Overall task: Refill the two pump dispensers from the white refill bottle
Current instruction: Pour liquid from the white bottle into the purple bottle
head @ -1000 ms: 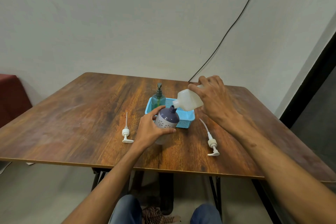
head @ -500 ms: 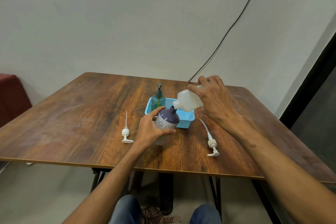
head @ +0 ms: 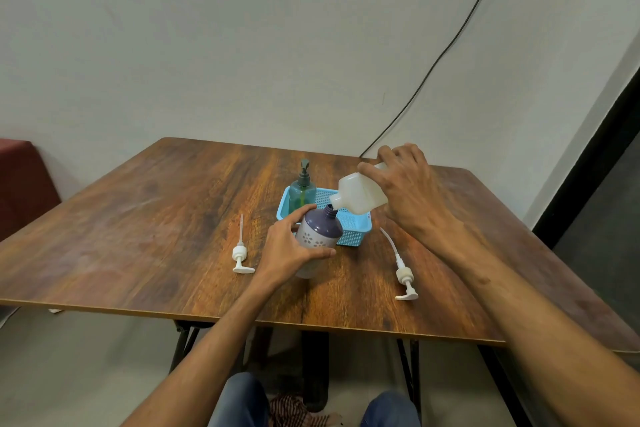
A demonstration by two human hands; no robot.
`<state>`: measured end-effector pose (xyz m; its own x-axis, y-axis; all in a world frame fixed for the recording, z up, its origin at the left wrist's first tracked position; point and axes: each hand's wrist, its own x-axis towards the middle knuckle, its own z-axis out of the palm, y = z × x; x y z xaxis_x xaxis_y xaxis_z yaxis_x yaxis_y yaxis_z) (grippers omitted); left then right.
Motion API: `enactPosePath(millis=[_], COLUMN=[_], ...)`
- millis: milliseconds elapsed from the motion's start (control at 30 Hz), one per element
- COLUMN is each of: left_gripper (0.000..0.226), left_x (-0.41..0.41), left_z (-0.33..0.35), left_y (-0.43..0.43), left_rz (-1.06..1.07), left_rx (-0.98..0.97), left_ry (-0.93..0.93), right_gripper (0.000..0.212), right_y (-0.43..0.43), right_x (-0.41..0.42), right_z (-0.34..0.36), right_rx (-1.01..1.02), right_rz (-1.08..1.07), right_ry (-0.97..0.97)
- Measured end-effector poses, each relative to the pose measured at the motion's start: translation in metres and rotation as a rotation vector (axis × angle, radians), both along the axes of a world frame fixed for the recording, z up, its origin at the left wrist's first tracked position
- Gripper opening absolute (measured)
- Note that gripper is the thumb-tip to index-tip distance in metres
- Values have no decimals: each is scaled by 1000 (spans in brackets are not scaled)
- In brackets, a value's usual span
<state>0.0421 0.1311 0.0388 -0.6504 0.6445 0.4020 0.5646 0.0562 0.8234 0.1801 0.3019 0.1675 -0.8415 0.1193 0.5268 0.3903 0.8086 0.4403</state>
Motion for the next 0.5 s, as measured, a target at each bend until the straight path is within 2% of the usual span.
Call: enactPosePath(millis=[500], left_gripper=[93], left_x=[-3], left_z=[-3], left_y=[1], left_rz=[-5], left_rx=[9], left_ry=[0], right_gripper=[66], right_y=[-3], right_x=[-1], right_z=[5], right_rx=[46], right_rz=[26], right_ry=[25])
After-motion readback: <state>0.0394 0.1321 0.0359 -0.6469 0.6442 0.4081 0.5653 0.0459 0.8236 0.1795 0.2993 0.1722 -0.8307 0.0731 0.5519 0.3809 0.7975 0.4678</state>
